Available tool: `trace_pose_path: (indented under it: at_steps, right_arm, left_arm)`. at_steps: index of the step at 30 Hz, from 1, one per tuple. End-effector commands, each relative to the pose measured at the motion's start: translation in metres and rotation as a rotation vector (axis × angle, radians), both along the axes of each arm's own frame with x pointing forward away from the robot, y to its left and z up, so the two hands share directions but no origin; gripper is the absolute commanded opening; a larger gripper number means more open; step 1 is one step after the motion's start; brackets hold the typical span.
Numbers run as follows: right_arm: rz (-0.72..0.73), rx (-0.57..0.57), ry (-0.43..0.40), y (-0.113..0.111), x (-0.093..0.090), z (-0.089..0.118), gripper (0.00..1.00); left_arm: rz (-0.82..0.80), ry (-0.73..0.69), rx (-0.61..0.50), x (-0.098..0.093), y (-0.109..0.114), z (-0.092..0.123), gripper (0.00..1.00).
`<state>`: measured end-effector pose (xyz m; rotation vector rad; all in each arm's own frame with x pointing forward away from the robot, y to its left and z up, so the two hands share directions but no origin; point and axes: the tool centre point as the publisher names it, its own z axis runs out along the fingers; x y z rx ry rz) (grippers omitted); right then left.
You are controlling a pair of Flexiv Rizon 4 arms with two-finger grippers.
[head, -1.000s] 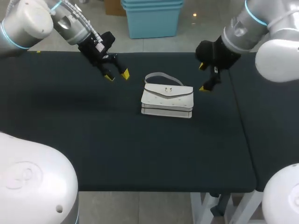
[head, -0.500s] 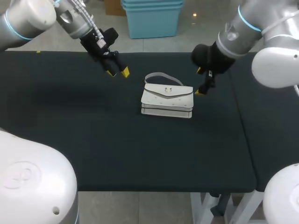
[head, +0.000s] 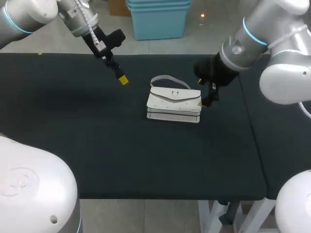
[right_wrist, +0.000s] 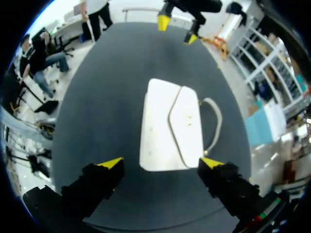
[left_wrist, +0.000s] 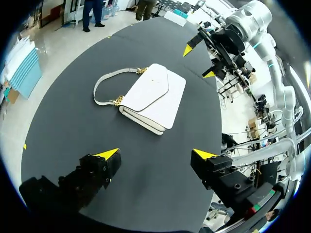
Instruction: Pick up the bag, open it, inspect its contents, close it, and place it on the opposite side
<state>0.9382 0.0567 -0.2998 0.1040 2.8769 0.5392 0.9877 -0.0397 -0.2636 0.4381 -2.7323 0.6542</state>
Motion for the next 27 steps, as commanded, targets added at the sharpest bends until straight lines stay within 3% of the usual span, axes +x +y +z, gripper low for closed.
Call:
trace_pose_path:
  at_steps: [1, 7, 12, 23, 27]
  right_arm:
    - [0.007, 0.007, 0.011, -0.003, 0.003, 0.001, 1.0]
    - [0.007, 0.007, 0.011, -0.003, 0.003, 0.001, 1.0]
    - [0.016, -0.062, -0.07, 0.012, 0.003, 0.003, 1.0]
    - [-0.032, -0.037, -0.128, 0.02, -0.016, -0.028, 1.0]
    - [-0.03, -0.034, -0.177, 0.022, -0.021, -0.035, 1.0]
  left_arm:
    - [-0.39, -0.098, -0.034, 0.009, -0.001, 0.0, 1.0]
    - [-0.39, -0.098, -0.034, 0.009, -0.001, 0.0, 1.0]
    - [-0.416, -0.397, 0.031, 0.016, -0.015, -0.008, 1.0]
    - [-0.494, -0.687, -0.076, 0.028, -0.041, -0.011, 1.0]
    - [-0.617, -0.761, -0.117, 0.03, -0.044, -0.012, 1.0]
